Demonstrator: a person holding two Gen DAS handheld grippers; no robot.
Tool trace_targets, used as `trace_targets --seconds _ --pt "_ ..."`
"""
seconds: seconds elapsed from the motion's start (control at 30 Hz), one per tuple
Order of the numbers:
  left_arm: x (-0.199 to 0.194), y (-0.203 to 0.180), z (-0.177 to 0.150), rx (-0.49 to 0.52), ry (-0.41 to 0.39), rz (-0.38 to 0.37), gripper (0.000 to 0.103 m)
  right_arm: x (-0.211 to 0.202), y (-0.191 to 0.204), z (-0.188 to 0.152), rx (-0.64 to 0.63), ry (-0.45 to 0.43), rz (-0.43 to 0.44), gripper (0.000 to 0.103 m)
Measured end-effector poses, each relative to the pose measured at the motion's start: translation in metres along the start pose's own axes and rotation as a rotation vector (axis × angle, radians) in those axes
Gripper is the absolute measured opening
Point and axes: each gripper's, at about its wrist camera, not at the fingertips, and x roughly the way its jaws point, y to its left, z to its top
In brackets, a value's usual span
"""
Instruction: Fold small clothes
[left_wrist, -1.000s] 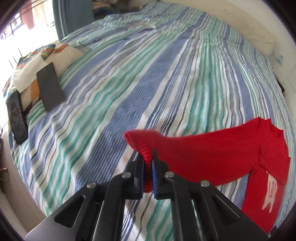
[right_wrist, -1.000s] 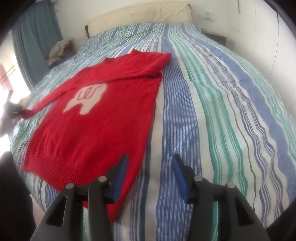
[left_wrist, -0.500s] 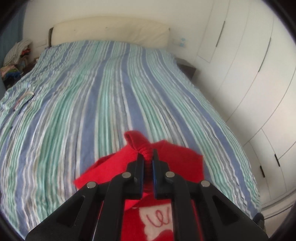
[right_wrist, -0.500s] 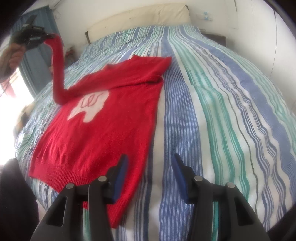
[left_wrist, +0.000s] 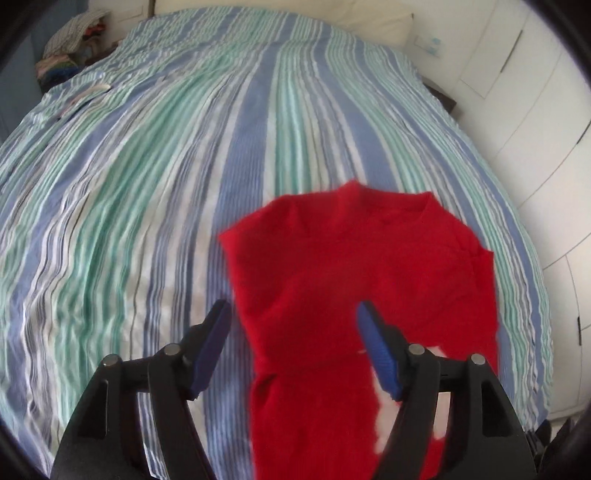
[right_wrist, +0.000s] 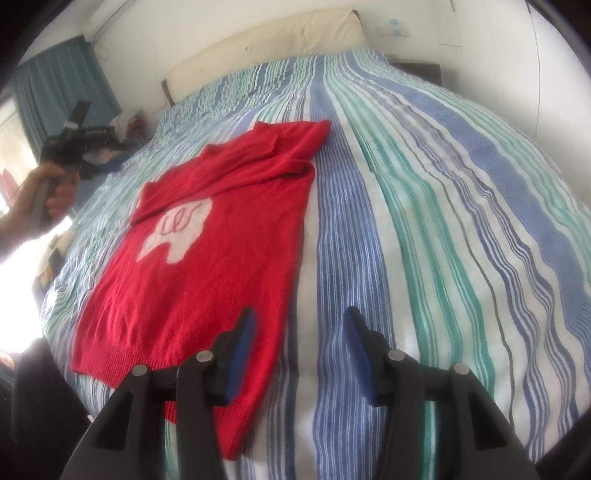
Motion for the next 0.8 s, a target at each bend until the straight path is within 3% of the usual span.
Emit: trace_targets --seconds 0.13,0.23,0.3,0.37,0.4,0.47,0.5,0.63,0.7,0.8 --pt "0.018 0.021 -0.039 0.037 0.042 0.002 0.072 0.006 0.001 -0.001 0.000 0.017 0.002 0.049" --pt "0.036 0.002 -0.057 0.156 0.055 0.008 0.072 0.009 0.002 -0.003 -0.010 0.030 -0.010 0.049" --pt "0.051 -0.013 -0.063 0.221 0.040 0.076 0.070 0.011 0.003 -0.005 -0.015 0.039 -0.020 0.049" --pt "0.063 -0.011 -0.064 0.191 -0.009 0.174 0.044 0.012 0.004 -0.006 -0.023 0.042 -0.031 0.049" --pt "0.066 -0.002 -0.064 0.116 -0.030 0.187 0.006 0.012 0.005 -0.007 -0.029 0.041 -0.037 0.049" --pt "0.063 0.021 -0.068 -0.081 -0.063 0.124 0.004 0.010 0.008 -0.008 -0.047 0.037 -0.052 0.049" --pt "0.062 0.027 -0.074 -0.131 -0.080 0.108 0.003 0.009 0.008 -0.009 -0.053 0.036 -0.058 0.049" --pt "0.065 0.023 -0.085 -0.110 -0.083 0.122 0.003 0.009 0.007 -0.009 -0.057 0.040 -0.059 0.049" --pt "0.064 0.028 -0.085 -0.139 -0.076 0.092 0.004 0.013 0.006 -0.006 -0.058 0.055 -0.051 0.049" --pt "0.066 0.038 -0.087 -0.165 -0.081 0.057 0.005 0.014 0.006 0.019 -0.015 0.063 0.054 0.049"
